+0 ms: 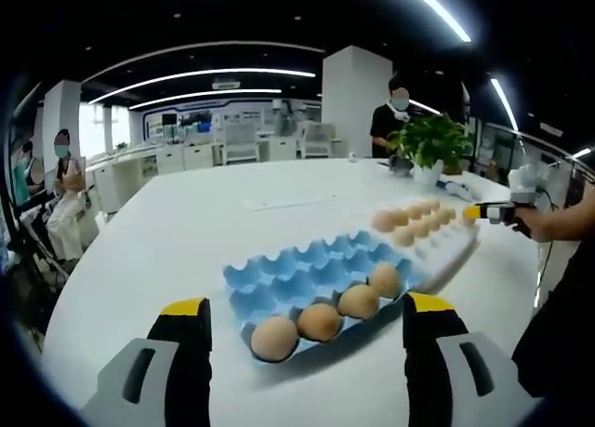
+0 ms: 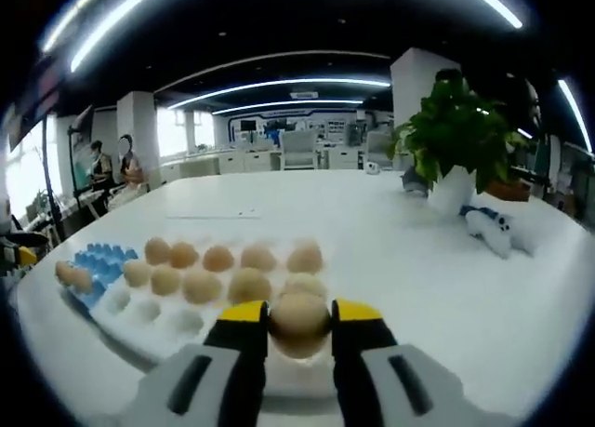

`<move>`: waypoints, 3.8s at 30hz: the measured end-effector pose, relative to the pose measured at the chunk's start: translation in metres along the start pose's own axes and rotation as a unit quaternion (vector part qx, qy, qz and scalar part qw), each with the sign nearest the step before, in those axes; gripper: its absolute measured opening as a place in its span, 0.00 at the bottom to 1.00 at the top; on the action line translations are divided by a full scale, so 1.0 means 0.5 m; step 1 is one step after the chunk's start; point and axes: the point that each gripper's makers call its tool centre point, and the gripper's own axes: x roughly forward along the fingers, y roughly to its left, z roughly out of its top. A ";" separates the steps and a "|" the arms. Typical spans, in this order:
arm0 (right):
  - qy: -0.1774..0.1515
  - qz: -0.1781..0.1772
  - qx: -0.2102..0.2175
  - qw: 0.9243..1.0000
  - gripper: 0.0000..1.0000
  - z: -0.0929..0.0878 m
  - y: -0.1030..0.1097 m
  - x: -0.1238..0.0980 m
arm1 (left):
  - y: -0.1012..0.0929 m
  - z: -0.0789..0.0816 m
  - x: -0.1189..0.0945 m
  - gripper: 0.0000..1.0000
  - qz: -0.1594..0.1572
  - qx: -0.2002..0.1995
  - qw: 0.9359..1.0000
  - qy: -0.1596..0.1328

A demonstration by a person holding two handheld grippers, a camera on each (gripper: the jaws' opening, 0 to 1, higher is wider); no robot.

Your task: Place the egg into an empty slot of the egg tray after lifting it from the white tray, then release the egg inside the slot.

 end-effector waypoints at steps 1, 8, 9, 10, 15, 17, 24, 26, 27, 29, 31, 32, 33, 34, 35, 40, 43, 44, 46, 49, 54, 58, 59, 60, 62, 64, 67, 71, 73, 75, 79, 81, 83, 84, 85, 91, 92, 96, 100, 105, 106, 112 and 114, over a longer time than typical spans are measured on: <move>-0.002 0.002 -0.001 1.000 0.26 0.002 0.002 -0.001 | 0.000 0.000 0.000 0.86 0.000 0.000 1.000 0.000; -0.014 0.051 -0.007 0.999 0.26 0.026 0.082 -0.002 | 0.003 0.002 0.003 0.88 0.001 -0.001 1.000 -0.003; -0.015 0.061 -0.006 0.998 0.26 0.029 0.100 -0.001 | 0.003 0.003 0.003 0.90 0.002 -0.003 1.000 -0.005; -0.015 0.071 -0.003 0.997 0.26 0.030 0.113 0.000 | 0.003 0.004 0.003 0.92 0.002 -0.006 1.000 -0.006; -0.013 0.121 -0.025 0.992 0.26 0.035 0.193 0.004 | 0.001 0.003 0.001 0.92 -0.001 -0.006 1.000 -0.007; -0.012 0.147 -0.025 0.989 0.26 0.034 0.227 0.006 | 0.001 0.002 0.002 0.93 -0.003 -0.012 1.000 -0.008; -0.006 0.201 -0.041 0.979 0.26 0.024 0.320 0.010 | 0.000 -0.006 0.002 0.97 -0.005 -0.020 1.000 0.000; 0.000 0.225 -0.050 0.973 0.26 0.017 0.355 0.010 | -0.001 -0.006 0.002 0.97 -0.005 -0.020 1.000 0.000; -0.001 0.230 -0.055 0.972 0.26 0.015 0.366 0.011 | 0.000 -0.006 0.001 0.96 -0.005 -0.020 1.000 0.000; 0.002 0.248 -0.072 0.966 0.26 0.009 0.392 0.011 | 0.001 -0.005 0.001 0.96 -0.004 -0.020 1.000 -0.001; 0.004 0.258 -0.068 0.964 0.26 0.006 0.412 0.014 | 0.005 -0.008 0.001 0.96 -0.003 -0.020 1.000 0.000; 0.005 0.263 -0.067 0.962 0.26 0.004 0.419 0.015 | 0.006 -0.010 0.002 0.96 -0.003 -0.020 1.000 0.001; 0.005 0.266 -0.069 0.962 0.26 0.002 0.431 0.018 | 0.006 -0.010 0.002 0.96 -0.004 -0.021 1.000 0.001; 0.007 0.270 -0.071 0.960 0.26 -0.001 0.437 0.020 | 0.005 -0.009 0.002 0.96 -0.005 -0.022 1.000 0.000; 0.010 0.275 -0.071 0.959 0.26 -0.004 0.446 0.021 | 0.005 -0.009 0.002 0.96 -0.004 -0.021 1.000 0.000; 0.010 0.295 -0.085 0.952 0.26 -0.013 0.488 0.027 | 0.006 -0.011 0.001 0.95 -0.004 -0.019 1.000 0.002; 0.014 0.302 -0.083 0.949 0.26 -0.018 0.504 0.031 | 0.010 -0.014 0.000 0.94 -0.001 -0.022 1.000 0.001; 0.015 0.306 -0.086 0.948 0.26 -0.021 0.510 0.033 | 0.011 -0.014 -0.001 0.94 0.000 -0.022 1.000 0.001; 0.016 0.307 -0.087 0.948 0.26 -0.026 0.514 0.035 | 0.015 -0.014 -0.003 0.94 0.004 -0.025 1.000 -0.001; 0.023 0.314 -0.091 0.945 0.26 -0.038 0.524 0.039 | 0.019 -0.013 -0.006 0.94 0.007 -0.025 1.000 -0.003; 0.032 0.321 -0.100 0.941 0.26 -0.053 0.535 0.041 | 0.027 -0.013 -0.010 0.94 0.016 -0.026 1.000 -0.005; 0.039 0.326 -0.102 0.939 0.26 -0.066 0.539 0.042 | 0.028 -0.015 -0.010 0.93 0.015 -0.028 0.999 -0.004; 0.042 0.327 -0.104 0.938 0.26 -0.071 0.541 0.042 | 0.029 -0.015 -0.011 0.94 0.016 -0.028 0.999 -0.004; 0.042 0.327 -0.104 0.938 0.26 -0.072 0.541 0.043 | 0.029 -0.014 -0.011 0.93 0.016 -0.029 0.999 -0.005; 0.044 0.327 -0.103 0.938 0.26 -0.075 0.541 0.044 | 0.029 -0.014 -0.011 0.93 0.016 -0.029 0.999 -0.005; 0.046 0.328 -0.103 0.938 0.26 -0.079 0.543 0.044 | 0.029 -0.015 -0.011 0.93 0.016 -0.029 0.999 -0.003; 0.042 0.328 -0.107 0.938 0.26 -0.080 0.543 0.044 | 0.026 -0.017 -0.011 0.92 0.013 -0.027 1.000 -0.001; 0.039 0.330 -0.113 0.936 0.26 -0.080 0.544 0.043 | 0.029 -0.012 -0.012 0.92 0.017 -0.030 0.999 -0.005; 0.035 0.333 -0.125 0.934 0.26 -0.082 0.546 0.041 | 0.029 -0.011 -0.012 0.92 0.018 -0.027 0.999 -0.006; 0.032 0.336 -0.140 0.931 0.26 -0.084 0.549 0.040 | 0.028 -0.010 -0.011 0.91 0.017 -0.025 1.000 -0.005; 0.030 0.339 -0.142 0.930 0.26 -0.083 0.548 0.041 | 0.027 -0.010 -0.010 0.91 0.016 -0.027 0.999 -0.005; 0.031 0.340 -0.139 0.930 0.26 -0.083 0.548 0.041 | 0.026 -0.010 -0.010 0.91 0.015 -0.026 1.000 -0.005; 0.030 0.340 -0.141 0.929 0.27 -0.083 0.548 0.041 | 0.027 -0.010 -0.010 0.91 0.016 -0.025 1.000 -0.004; 0.030 0.339 -0.145 0.929 0.27 -0.083 0.549 0.041 | 0.029 -0.010 -0.009 0.91 0.018 -0.024 1.000 -0.004; 0.030 0.338 -0.147 0.929 0.27 -0.083 0.549 0.041 | 0.029 -0.010 -0.009 0.91 0.017 -0.024 1.000 -0.003; 0.028 0.333 -0.148 0.931 0.29 -0.082 0.543 0.043 | 0.027 -0.010 -0.008 0.90 0.014 -0.025 1.000 -0.002; 0.027 0.333 -0.150 0.930 0.29 -0.082 0.543 0.042 | 0.027 -0.010 -0.008 0.91 0.014 -0.025 1.000 -0.002; 0.029 0.333 -0.149 0.931 0.29 -0.082 0.542 0.040 | 0.029 -0.006 -0.008 0.91 0.016 -0.024 1.000 -0.005; 0.026 0.336 -0.141 0.931 0.29 -0.073 0.538 0.032 | 0.030 -0.007 -0.008 0.90 0.016 -0.022 1.000 -0.004; 0.023 0.334 -0.137 0.933 0.29 -0.060 0.526 0.030 | 0.030 -0.007 -0.008 0.90 0.015 -0.023 1.000 -0.005; 0.022 0.332 -0.133 0.934 0.28 -0.058 0.524 0.031 | 0.030 -0.006 -0.007 0.90 0.016 -0.023 1.000 -0.005; -0.011 0.290 -0.123 0.949 0.28 -0.005 0.480 0.045 | 0.029 -0.007 -0.003 0.89 0.013 -0.021 1.000 -0.002; -0.013 0.261 -0.122 0.957 0.28 0.007 0.453 0.065 | 0.028 -0.008 -0.002 0.89 0.013 -0.019 1.000 0.001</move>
